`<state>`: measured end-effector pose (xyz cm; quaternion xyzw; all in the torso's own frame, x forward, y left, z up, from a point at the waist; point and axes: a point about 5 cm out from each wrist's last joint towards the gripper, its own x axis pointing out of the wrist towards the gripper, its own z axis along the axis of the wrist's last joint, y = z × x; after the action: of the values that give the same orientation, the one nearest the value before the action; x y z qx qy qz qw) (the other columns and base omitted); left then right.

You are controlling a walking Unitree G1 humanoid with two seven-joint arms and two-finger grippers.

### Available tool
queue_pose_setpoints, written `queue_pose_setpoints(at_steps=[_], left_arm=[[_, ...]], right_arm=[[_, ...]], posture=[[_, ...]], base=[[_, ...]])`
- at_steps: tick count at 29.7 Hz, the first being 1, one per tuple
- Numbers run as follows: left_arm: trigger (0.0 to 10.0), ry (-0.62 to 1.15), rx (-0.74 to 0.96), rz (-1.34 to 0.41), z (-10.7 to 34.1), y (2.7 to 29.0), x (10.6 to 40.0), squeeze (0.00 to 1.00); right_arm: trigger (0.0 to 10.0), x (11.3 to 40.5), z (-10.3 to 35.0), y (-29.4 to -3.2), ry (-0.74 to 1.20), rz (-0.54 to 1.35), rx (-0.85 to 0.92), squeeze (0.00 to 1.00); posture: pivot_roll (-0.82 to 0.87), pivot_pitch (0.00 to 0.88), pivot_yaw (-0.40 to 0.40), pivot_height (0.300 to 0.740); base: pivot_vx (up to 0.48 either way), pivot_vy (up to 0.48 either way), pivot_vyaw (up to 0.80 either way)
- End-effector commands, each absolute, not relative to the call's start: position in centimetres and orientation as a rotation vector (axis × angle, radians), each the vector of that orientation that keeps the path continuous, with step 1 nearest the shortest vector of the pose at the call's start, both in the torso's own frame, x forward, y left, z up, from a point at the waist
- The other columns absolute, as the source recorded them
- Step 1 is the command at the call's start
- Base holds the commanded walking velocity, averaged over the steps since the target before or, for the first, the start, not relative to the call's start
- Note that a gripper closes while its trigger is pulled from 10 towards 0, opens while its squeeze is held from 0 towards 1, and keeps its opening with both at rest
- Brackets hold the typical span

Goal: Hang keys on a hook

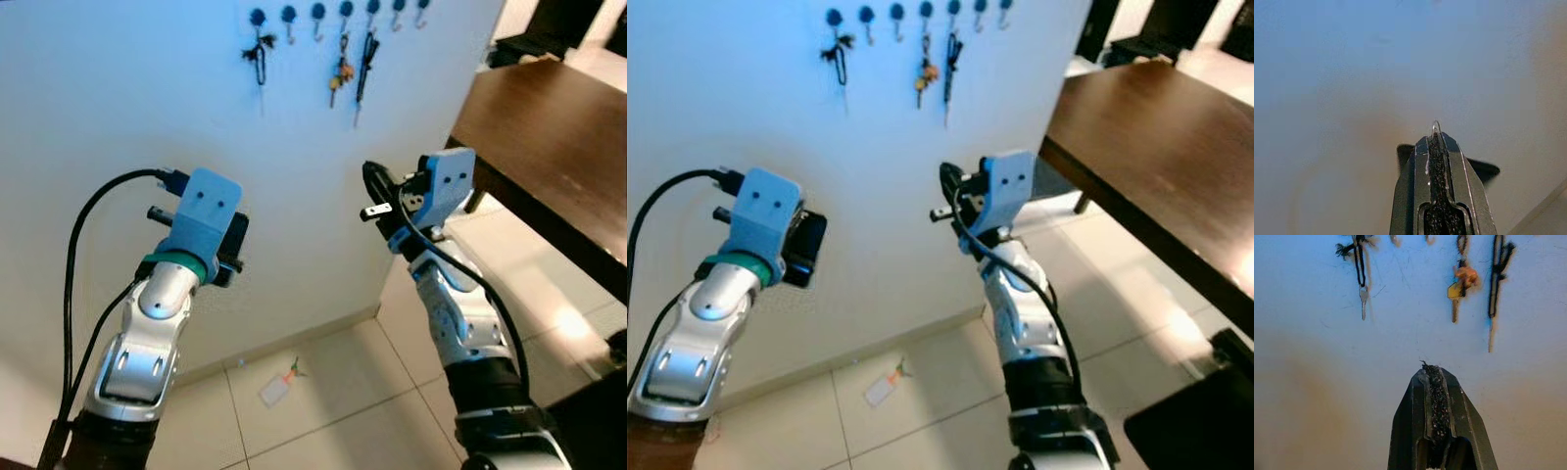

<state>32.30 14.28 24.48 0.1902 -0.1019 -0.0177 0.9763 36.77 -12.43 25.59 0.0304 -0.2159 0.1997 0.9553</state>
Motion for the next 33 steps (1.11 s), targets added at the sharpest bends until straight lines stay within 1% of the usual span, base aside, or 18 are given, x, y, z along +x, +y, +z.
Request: queue_pose_setpoints(at_steps=[1, 4, 9, 13, 16, 21, 33], left_arm=[[10.0, -0.207, 0.397, -0.039, 24.2, 14.3, 32.1, 0.00], [10.0, -0.222, 0.389, -0.039, 24.4, 14.2, 32.0, 0.00], [10.0, -0.302, 0.328, -0.053, 25.7, 13.6, 31.7, 0.00], [10.0, -0.311, 0.331, -0.047, 25.7, 13.5, 31.7, 0.00], [10.0, -0.320, 0.373, -0.040, 25.6, 13.4, 31.7, 0.00], [10.0, -0.325, 0.413, -0.038, 25.4, 13.3, 31.7, 0.00], [10.0, -0.328, 0.421, -0.033, 25.3, 13.5, 31.7, 0.00]], right_arm=[[10.0, 36.8, 25.2, -12.3, -0.428, 0.409, 0.061, 0.00], [10.0, 36.8, 25.4, -12.4, -0.434, 0.407, 0.061, 0.00], [10.0, 36.9, 25.5, -12.4, -0.437, 0.402, 0.067, 0.00], [10.0, 36.9, 25.4, -12.4, -0.433, 0.401, 0.073, 0.00], [10.0, 36.9, 25.3, -12.4, -0.426, 0.404, 0.087, 0.00], [10.0, 36.9, 25.2, -12.3, -0.421, 0.411, 0.099, 0.00], [10.0, 36.8, 25.2, -12.2, -0.426, 0.415, 0.097, 0.00]], posture=[[0.12, 0.094, 0.058, 0.740], [0.12, 0.092, 0.056, 0.740], [0.12, 0.086, 0.057, 0.740], [0.12, 0.085, 0.057, 0.740], [0.12, 0.082, 0.060, 0.740], [0.12, 0.080, 0.059, 0.740], [0.12, 0.084, 0.061, 0.740]], base=[[0.000, 0.000, 0.80], [0.000, 0.000, 0.80], [0.000, 0.000, 0.79], [0.000, 0.000, 0.78], [0.000, 0.000, 0.00], [0.000, -0.374, 0.00], [0.000, -0.480, 0.00]])
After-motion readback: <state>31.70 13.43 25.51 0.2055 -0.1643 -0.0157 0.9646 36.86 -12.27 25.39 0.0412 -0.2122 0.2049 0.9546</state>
